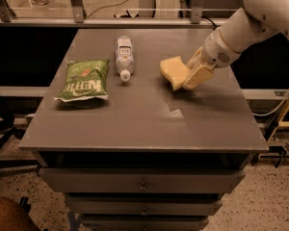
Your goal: Pick sponge
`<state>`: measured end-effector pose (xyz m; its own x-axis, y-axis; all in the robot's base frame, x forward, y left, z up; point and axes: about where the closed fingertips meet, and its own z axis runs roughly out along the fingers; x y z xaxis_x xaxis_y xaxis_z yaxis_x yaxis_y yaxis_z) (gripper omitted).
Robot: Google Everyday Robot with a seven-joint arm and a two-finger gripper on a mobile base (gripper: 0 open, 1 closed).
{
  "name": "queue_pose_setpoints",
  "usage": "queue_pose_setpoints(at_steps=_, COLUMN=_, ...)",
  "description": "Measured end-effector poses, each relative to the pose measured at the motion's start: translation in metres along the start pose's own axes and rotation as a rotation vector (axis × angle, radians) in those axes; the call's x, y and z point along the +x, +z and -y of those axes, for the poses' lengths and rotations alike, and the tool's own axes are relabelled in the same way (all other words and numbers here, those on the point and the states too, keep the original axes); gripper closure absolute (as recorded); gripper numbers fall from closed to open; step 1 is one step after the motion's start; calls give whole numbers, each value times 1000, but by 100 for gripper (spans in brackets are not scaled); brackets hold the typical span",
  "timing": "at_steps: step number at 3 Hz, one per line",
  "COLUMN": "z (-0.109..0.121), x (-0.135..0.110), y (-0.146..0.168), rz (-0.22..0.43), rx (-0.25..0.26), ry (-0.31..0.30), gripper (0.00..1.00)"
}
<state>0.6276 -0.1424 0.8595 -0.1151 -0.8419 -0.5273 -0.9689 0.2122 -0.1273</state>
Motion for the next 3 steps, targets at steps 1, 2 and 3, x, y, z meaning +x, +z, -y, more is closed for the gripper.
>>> queue_pose_setpoints(at_steps=1, z=0, x=-17, y=-26, rz=-10, rx=60, ry=-69, gripper=100)
queue_pose_setpoints(at_steps=2, z=-1, x=-30, y=-48, rz=-30, rx=97, ry=-125, gripper=100)
queue_pose_setpoints(at_steps=3, z=-2, x=-41, y=-66, rz=-48, rx=133, ry=-158, gripper=100)
